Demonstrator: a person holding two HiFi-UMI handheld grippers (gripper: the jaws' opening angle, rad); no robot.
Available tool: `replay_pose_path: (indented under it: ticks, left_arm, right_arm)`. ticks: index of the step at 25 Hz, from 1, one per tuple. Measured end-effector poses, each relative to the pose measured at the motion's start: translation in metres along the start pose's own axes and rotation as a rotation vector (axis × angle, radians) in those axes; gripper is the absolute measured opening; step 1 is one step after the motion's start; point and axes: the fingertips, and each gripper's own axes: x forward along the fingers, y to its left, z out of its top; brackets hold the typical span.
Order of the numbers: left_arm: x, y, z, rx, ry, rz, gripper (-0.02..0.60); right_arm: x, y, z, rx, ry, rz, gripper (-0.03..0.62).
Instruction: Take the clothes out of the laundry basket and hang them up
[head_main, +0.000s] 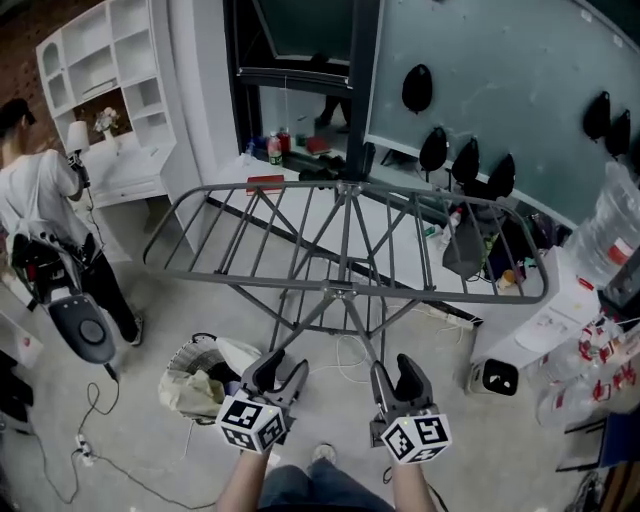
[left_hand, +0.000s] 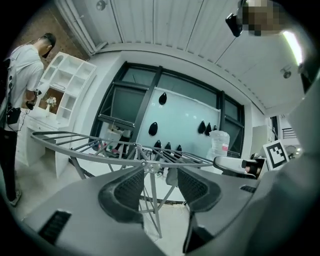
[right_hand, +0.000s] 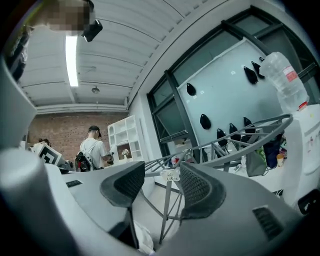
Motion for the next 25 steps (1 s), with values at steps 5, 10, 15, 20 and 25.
replay_pose_path:
  ticks: [5,10,15,20,25]
  left_arm:
    - [0.025,0.013,0.002,0.012,0.01,0.023,0.206]
    - [0.044,0.016,0.007,0.014,0.014,0.017,0.206]
    - [0.052,0.026,0.008,0.024,0.027,0.015,0.206]
    - [0.055,0.049,0.017,0.003,0.01,0.038,0.206]
    - [0.043,0.079,0.023,-0.008,-0.007,0.098,0.206]
  right_arm:
    - [0.029,-0.01,0.001,0.015,0.004,0.028,0.206]
    - [0.047,-0.014,0.004,0.006,0.013,0.05,0.206]
    - [0.057,-0.018,0.009,0.007,0.005,0.038,0.206]
    - [0.072,-0.015,0.006,0.0,0.013,0.038,0.206]
    - [0.1,0.005,0.003,-0.014,0.032,0.098,0.206]
